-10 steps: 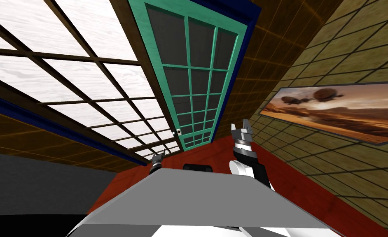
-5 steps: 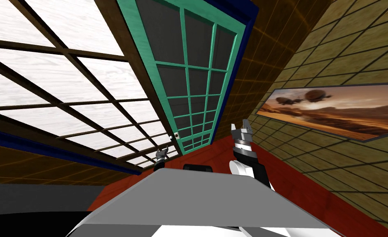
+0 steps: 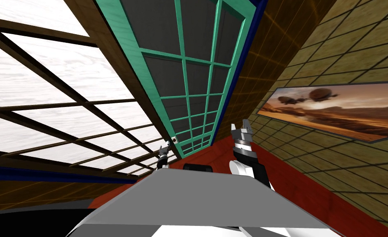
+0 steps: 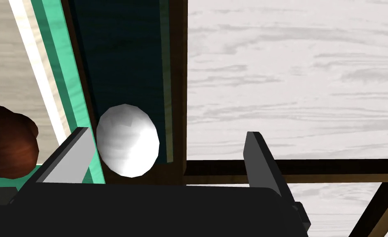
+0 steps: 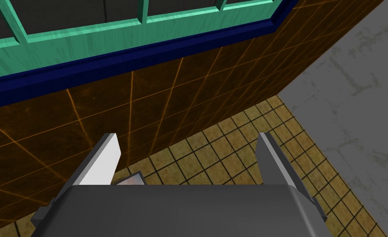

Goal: Pull the door open

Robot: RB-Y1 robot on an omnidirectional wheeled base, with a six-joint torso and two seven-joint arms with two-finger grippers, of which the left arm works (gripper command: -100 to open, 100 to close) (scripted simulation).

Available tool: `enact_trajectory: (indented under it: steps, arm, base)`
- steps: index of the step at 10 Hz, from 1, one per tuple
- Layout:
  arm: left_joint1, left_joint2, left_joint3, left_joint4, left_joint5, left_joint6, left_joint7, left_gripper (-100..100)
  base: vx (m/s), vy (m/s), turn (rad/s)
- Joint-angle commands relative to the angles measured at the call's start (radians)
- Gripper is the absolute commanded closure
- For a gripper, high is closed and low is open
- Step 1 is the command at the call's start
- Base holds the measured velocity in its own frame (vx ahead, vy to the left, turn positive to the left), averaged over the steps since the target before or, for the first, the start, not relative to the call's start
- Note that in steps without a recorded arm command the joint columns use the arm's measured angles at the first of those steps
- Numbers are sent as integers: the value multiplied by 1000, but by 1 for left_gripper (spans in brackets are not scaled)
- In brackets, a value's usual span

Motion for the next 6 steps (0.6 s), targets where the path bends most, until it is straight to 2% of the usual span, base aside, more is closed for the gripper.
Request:
enact_trajectory:
  steps: [1, 2, 6]
  arm:
    - [0, 0, 0, 0, 0, 0, 0, -100]
    - [0, 0, 0, 0, 0, 0, 0, 100]
    - [0, 0, 0, 0, 0, 0, 0, 100]
  base:
    - [2, -10, 4]
    - [1, -6, -36]
    - [1, -10, -7]
